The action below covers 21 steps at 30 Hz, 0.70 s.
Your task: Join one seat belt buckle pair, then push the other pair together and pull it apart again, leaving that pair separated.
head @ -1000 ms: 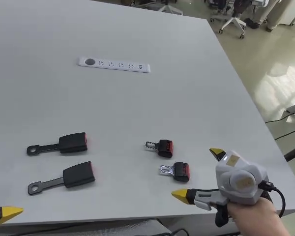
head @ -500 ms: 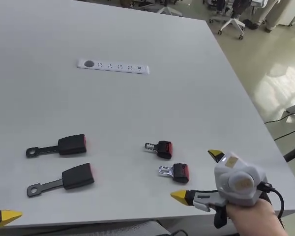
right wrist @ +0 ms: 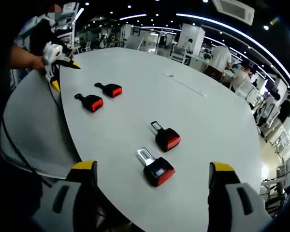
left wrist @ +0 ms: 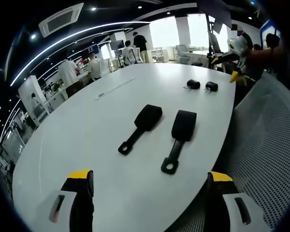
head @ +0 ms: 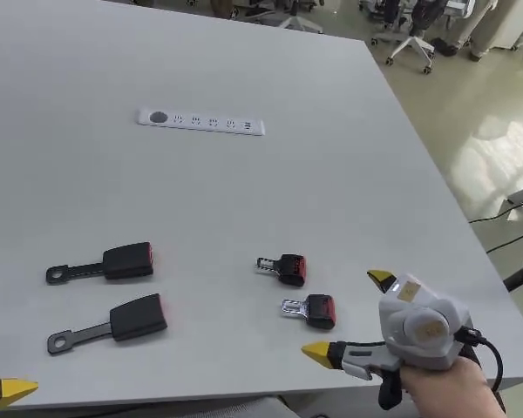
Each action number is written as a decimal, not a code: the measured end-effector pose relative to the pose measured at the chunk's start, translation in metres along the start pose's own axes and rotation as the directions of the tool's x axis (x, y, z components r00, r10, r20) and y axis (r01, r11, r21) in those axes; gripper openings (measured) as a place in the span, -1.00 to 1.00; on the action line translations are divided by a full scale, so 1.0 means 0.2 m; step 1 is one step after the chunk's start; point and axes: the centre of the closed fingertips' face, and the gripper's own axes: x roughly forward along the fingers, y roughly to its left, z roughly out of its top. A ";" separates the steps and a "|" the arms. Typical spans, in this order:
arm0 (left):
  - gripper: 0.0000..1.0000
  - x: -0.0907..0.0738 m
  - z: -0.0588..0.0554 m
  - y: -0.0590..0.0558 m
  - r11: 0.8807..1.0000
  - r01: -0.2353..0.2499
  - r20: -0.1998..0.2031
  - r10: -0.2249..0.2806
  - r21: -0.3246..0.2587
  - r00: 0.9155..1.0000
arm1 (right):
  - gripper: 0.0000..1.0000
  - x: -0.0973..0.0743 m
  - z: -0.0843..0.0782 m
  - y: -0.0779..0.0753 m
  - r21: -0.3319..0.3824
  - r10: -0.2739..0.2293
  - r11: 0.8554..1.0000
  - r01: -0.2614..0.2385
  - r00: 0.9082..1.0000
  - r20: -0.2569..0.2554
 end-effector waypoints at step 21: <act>0.90 0.00 0.03 -0.01 0.999 -0.001 0.006 0.001 0.046 1.000 | 0.80 0.01 0.01 -0.01 -0.003 0.006 1.000 -0.006 1.000 0.000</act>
